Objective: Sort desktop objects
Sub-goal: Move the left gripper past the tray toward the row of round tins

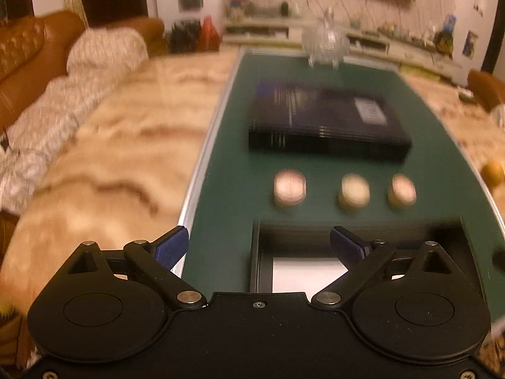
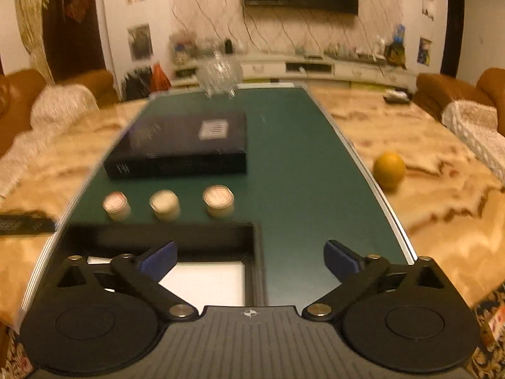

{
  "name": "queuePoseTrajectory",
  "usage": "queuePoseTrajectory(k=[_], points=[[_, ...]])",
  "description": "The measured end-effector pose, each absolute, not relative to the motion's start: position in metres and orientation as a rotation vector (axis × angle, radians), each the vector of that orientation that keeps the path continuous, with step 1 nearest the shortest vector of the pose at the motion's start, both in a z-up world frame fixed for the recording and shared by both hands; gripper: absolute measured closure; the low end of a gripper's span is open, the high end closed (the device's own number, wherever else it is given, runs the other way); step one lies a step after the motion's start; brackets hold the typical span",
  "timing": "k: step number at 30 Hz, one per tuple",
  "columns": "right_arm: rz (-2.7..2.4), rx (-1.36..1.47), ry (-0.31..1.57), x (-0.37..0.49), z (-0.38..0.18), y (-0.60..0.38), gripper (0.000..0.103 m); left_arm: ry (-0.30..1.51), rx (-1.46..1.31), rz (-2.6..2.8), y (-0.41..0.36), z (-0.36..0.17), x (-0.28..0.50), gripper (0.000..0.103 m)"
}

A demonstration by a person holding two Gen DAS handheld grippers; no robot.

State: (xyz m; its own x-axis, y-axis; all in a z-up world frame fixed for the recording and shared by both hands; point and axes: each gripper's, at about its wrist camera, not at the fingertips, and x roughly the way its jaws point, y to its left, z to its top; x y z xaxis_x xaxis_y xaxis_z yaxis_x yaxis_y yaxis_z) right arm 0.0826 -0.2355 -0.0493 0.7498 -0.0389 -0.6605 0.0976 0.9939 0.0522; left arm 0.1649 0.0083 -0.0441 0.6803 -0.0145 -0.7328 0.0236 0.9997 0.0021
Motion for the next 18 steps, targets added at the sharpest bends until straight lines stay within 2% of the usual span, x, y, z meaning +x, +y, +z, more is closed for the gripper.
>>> queuePoseTrajectory(k=[8,12,18], points=[[-0.108,0.095,0.733,0.096,-0.053,-0.225,0.0,0.847,0.015,-0.02,-0.014,-0.066,0.243,0.005],[-0.132,0.094,0.746,0.104,-0.058,-0.22,0.0,0.869,0.045,-0.021,-0.028,-0.085,0.258,0.005],[-0.221,-0.055,0.739,0.116,-0.067,-0.206,0.0,0.902,0.069,-0.004,-0.039,-0.106,0.268,0.005]])
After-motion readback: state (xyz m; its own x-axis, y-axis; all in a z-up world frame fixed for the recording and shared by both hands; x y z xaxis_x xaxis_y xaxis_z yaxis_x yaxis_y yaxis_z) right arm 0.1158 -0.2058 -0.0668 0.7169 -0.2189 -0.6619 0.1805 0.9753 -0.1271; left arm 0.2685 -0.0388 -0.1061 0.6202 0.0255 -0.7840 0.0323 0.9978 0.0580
